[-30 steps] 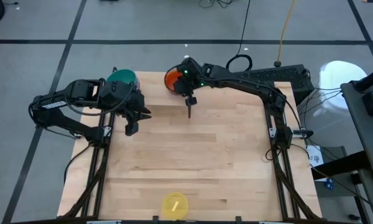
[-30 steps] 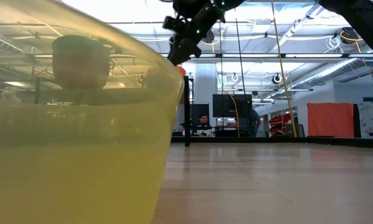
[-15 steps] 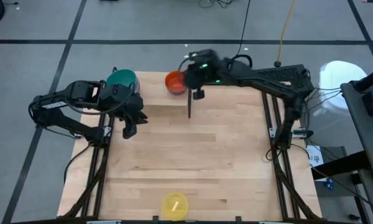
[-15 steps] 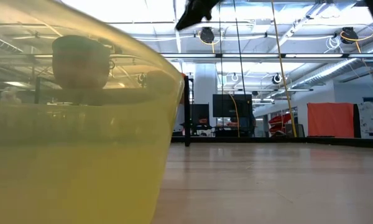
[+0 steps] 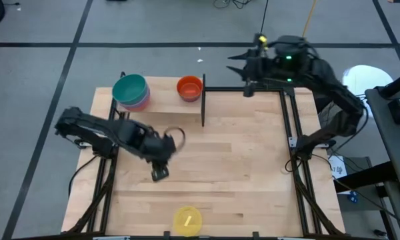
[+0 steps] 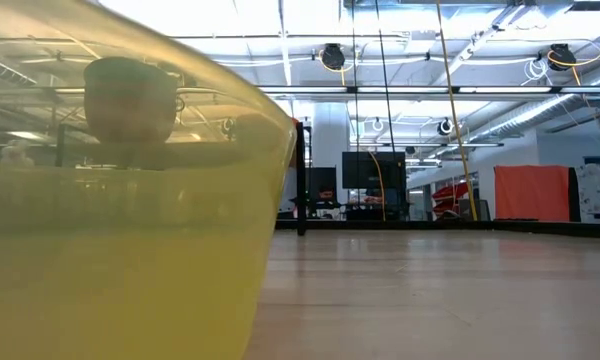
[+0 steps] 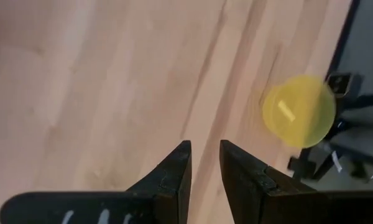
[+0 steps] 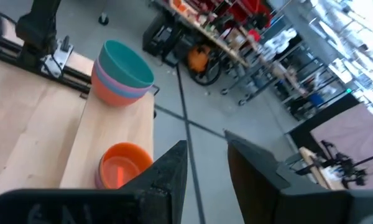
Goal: Place and stack bowls onto a shelf
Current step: Stack the yellow bowl on top of the orange bowl on the shelf
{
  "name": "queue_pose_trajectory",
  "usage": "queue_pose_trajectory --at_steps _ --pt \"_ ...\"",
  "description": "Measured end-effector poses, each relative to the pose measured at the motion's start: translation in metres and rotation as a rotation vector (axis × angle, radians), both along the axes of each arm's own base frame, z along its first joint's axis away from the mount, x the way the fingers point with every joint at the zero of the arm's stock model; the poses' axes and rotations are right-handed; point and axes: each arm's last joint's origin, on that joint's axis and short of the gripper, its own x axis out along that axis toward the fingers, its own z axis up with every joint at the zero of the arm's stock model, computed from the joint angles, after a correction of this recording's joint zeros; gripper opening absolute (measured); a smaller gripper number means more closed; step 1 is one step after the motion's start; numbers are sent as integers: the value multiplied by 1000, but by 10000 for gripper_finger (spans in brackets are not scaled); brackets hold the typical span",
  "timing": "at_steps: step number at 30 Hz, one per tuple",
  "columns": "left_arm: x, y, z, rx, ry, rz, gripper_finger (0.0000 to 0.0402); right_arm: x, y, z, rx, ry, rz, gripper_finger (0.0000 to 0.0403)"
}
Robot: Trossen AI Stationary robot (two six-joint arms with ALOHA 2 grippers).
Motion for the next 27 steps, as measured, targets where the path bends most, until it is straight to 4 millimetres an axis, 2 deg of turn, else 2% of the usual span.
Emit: queue_pose_trajectory --at_steps 6,13,16,23,27 --pt "31 -43 -43 -33 124 -36 88 -33 12 17 -59 -50 9 111" --pt "61 -91 -83 -125 82 -143 88 -54 19 24 -71 -66 9 111" --pt "66 -103 -94 -113 72 -201 88 -60 21 25 -76 -70 10 111" --pt "74 -118 -126 -69 137 -207 88 -65 23 23 -88 -28 17 111" --pt "79 -130 -148 -118 189 -229 88 -66 23 20 -76 6 18 111"
